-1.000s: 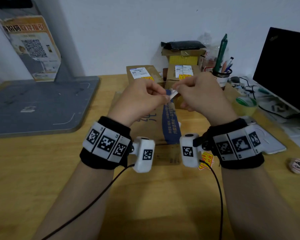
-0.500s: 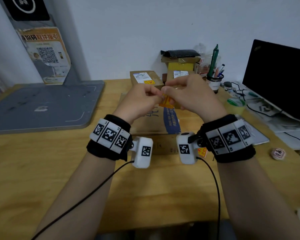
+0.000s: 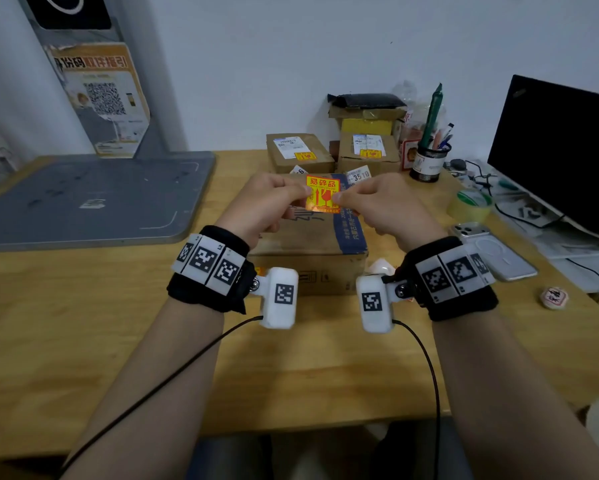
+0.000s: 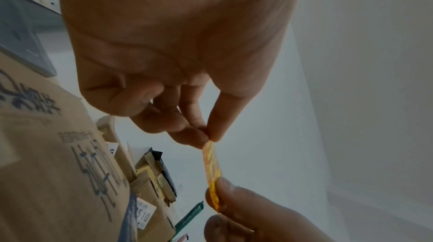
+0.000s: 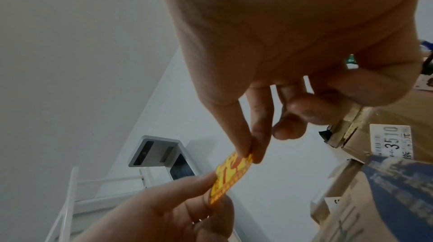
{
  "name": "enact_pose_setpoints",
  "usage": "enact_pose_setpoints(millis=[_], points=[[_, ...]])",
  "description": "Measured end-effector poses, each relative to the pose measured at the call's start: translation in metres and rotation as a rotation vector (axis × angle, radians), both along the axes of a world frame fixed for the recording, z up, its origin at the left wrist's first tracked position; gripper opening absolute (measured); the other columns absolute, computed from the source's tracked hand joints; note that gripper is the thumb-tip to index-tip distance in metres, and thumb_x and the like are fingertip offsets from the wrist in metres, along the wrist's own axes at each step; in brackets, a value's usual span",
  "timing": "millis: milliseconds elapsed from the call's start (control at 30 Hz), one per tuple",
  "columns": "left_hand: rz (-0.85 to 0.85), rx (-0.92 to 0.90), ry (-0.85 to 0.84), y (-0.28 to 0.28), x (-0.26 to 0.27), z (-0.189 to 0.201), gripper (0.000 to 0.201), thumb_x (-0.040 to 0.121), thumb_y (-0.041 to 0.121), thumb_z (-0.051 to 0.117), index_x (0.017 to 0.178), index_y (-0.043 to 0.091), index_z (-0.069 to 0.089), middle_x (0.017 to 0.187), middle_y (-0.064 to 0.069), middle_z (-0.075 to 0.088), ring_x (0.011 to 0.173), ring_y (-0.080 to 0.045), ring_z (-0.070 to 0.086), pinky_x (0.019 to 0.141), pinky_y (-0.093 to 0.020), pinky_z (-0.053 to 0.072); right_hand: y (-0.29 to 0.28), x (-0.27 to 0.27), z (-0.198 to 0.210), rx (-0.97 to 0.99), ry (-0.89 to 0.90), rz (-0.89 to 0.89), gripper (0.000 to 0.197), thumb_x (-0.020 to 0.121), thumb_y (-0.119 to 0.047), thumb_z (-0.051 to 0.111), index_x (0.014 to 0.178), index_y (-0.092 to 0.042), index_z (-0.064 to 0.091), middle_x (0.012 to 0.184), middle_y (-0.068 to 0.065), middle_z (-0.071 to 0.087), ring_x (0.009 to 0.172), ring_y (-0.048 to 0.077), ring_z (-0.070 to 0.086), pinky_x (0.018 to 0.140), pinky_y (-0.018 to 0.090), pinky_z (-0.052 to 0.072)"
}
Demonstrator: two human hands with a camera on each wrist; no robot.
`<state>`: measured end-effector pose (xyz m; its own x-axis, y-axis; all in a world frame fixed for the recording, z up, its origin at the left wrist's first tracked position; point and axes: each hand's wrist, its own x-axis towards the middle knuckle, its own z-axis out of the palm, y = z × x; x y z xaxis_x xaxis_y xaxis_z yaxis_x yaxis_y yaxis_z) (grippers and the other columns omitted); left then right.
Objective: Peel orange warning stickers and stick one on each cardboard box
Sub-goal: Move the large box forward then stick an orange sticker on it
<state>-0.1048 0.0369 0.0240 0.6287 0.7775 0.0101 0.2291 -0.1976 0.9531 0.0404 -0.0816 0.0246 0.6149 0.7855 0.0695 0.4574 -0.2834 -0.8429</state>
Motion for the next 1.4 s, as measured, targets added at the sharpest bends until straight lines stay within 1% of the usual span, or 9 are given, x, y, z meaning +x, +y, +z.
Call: enact_pose_setpoints(millis=[100,200,333,400,467,633,800,1100,1400], points=[[0.042,0.066,0.043,0.002,-0.003,-0.007,0.020,0.092,0.027,0.067,0.075,0.019,0.072,0.082,0.000,0.067,0.062,-0.009,0.047,0.045,-0.019,0.032,0.001,-0.002,-0.004,-0.005,-0.008,0.011,0.021,0.093,-0.036,0.072,0.087,-0.016,0.078,0.060,-0.006,0.048,0.055,0.003,0.041,0.054,0.023,0.031],[0.056,0.112,0.051,0.001,-0.005,-0.014,0.016,0.092,0.027,0.068,0.081,0.019,0.076,0.082,0.010,0.069,0.066,0.000,0.048,0.069,-0.023,0.040,0.004,-0.003,-0.010,-0.025,-0.022,0.034,0.022,0.091,-0.037,0.074,0.073,-0.022,0.076,0.064,0.011,0.055,0.065,0.011,0.053,0.065,0.029,0.045],[0.075,0.136,0.117,0.003,-0.006,-0.024,0.009,0.088,0.029,0.074,0.083,0.022,0.077,0.084,0.015,0.066,0.089,-0.003,0.057,0.087,-0.026,0.038,0.007,-0.003,-0.020,-0.080,-0.043,0.040,0.025,0.091,-0.036,0.074,0.072,-0.021,0.074,0.075,0.007,0.068,0.081,0.017,0.066,0.078,0.032,0.048],[0.080,0.148,0.166,0.006,-0.006,-0.029,0.011,0.086,0.031,0.076,0.083,0.021,0.078,0.083,0.016,0.066,0.095,-0.007,0.060,0.086,-0.026,0.039,0.009,-0.003,-0.024,-0.106,-0.061,0.040,0.029,0.091,-0.037,0.074,0.084,-0.009,0.079,0.091,0.015,0.075,0.098,0.024,0.070,0.083,0.036,0.054],[0.084,0.159,0.205,0.009,-0.005,-0.033,0.014,0.086,0.033,0.076,0.086,0.019,0.079,0.085,0.012,0.069,0.095,-0.011,0.062,0.083,-0.027,0.042,0.013,-0.003,-0.030,-0.127,-0.085,0.055,0.036,0.091,-0.037,0.074,0.093,-0.001,0.080,0.101,0.018,0.076,0.105,0.028,0.069,0.074,0.030,0.052],[0.073,0.156,0.246,0.013,-0.003,-0.040,0.014,0.084,0.033,0.077,0.086,0.020,0.078,0.094,0.005,0.071,0.095,-0.015,0.063,0.088,-0.032,0.051,0.020,0.000,-0.040,-0.189,-0.112,0.047,0.026,0.089,-0.039,0.076,0.086,-0.013,0.081,0.081,-0.002,0.071,0.086,0.015,0.066,0.070,0.030,0.048],[0.080,0.206,0.279,0.014,-0.001,-0.044,0.013,0.084,0.034,0.077,0.072,0.028,0.074,0.095,0.008,0.072,0.098,-0.014,0.062,0.090,-0.034,0.051,0.023,0.000,-0.046,-0.202,-0.148,0.041,0.025,0.090,-0.039,0.075,0.084,-0.015,0.080,0.078,0.002,0.073,0.087,0.016,0.068,0.074,0.031,0.050],[0.120,0.239,0.310,0.018,0.003,-0.049,0.009,0.081,0.037,0.079,0.079,0.028,0.078,0.097,0.009,0.073,0.099,-0.013,0.063,0.092,-0.035,0.051,0.028,0.002,-0.053,-0.236,-0.195,0.005,0.020,0.085,-0.044,0.078,0.079,-0.024,0.077,0.076,-0.004,0.069,0.087,0.017,0.067,0.072,0.032,0.048],[0.154,0.285,0.378,0.018,0.005,-0.053,0.012,0.082,0.042,0.077,0.084,0.031,0.079,0.098,0.013,0.071,0.096,-0.011,0.059,0.080,-0.029,0.044,0.028,0.002,-0.052,-0.266,-0.236,-0.006,0.022,0.082,-0.043,0.080,0.071,-0.025,0.073,0.074,-0.005,0.068,0.089,0.020,0.067,0.076,0.036,0.054]])
